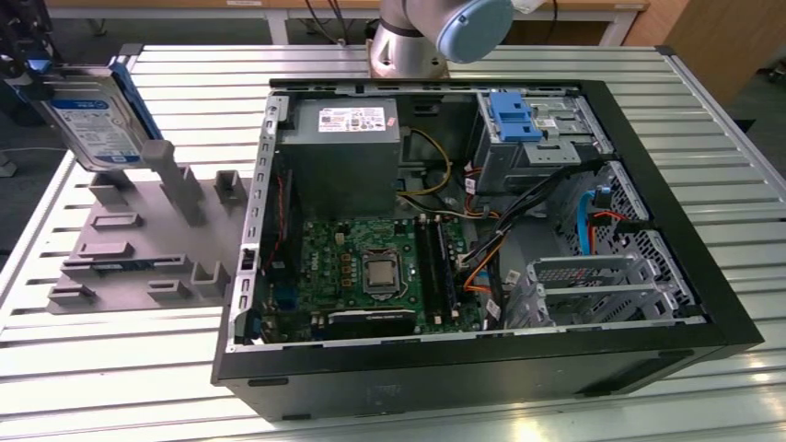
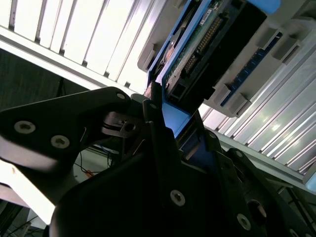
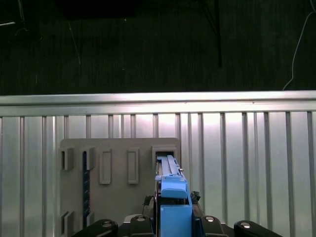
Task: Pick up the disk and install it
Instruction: 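Pick up the disk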
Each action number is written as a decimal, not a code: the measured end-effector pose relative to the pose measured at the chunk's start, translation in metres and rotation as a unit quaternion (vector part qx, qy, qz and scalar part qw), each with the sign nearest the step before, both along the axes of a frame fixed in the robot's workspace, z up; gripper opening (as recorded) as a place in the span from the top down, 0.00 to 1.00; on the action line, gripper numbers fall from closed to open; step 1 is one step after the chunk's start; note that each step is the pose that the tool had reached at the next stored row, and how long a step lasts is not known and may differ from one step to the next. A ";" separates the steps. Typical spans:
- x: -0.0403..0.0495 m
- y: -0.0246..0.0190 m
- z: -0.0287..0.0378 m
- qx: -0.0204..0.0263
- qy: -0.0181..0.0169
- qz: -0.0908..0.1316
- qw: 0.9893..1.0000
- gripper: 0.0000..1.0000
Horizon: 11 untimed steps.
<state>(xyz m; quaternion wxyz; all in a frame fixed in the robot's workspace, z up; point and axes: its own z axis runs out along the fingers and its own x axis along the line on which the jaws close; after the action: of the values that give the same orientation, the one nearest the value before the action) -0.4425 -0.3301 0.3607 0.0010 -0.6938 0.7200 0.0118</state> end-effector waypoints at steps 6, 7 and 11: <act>0.0000 0.0000 0.0036 0.000 0.000 0.000 1.000 0.64; 0.0000 0.0000 0.0043 0.000 0.000 0.000 1.000 0.64; 0.0000 0.0000 0.0067 0.000 0.000 0.000 1.000 0.64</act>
<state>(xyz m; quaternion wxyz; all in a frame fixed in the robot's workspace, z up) -0.4425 -0.3301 0.3674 0.0010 -0.6938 0.7200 0.0118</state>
